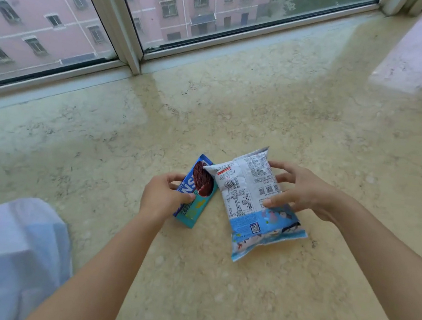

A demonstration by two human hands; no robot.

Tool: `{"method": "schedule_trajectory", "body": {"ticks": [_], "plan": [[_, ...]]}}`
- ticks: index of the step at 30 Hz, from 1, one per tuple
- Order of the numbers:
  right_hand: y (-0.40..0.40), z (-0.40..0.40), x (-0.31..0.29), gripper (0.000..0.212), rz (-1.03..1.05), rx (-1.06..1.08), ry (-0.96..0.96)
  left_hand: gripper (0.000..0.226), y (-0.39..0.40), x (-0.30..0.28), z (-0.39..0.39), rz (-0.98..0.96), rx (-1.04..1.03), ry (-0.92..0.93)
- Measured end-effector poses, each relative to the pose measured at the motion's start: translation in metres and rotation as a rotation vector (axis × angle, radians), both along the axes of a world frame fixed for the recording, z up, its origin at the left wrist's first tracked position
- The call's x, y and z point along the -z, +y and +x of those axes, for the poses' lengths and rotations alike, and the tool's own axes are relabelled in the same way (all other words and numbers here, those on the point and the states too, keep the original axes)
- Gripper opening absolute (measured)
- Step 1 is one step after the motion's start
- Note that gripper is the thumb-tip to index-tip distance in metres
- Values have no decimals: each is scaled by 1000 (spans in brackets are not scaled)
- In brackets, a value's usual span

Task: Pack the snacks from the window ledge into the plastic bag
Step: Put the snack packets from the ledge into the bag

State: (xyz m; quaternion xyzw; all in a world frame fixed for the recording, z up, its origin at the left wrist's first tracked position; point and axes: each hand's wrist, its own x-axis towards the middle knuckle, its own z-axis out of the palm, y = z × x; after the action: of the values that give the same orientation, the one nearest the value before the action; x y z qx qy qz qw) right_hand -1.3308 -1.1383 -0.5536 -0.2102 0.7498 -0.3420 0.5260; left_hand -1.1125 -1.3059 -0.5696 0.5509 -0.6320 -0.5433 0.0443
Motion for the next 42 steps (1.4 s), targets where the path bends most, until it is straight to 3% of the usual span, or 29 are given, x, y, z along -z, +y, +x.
{"method": "schedule_trajectory", "body": {"ticks": [4,10,27,42], "plan": [[1,10,1,90,-23,34,-8,40,-1,-13,11,154,-27,103],[1,32,-5,87,-69,82,5,52,7,-20,38,225,-93,225],[-12,139,-92,84,-287,66,25,67,29,-87,142,118,-319,521],[45,263,-185,83,-401,-135,1,66,129,-184,286,5,-469,666]]}}
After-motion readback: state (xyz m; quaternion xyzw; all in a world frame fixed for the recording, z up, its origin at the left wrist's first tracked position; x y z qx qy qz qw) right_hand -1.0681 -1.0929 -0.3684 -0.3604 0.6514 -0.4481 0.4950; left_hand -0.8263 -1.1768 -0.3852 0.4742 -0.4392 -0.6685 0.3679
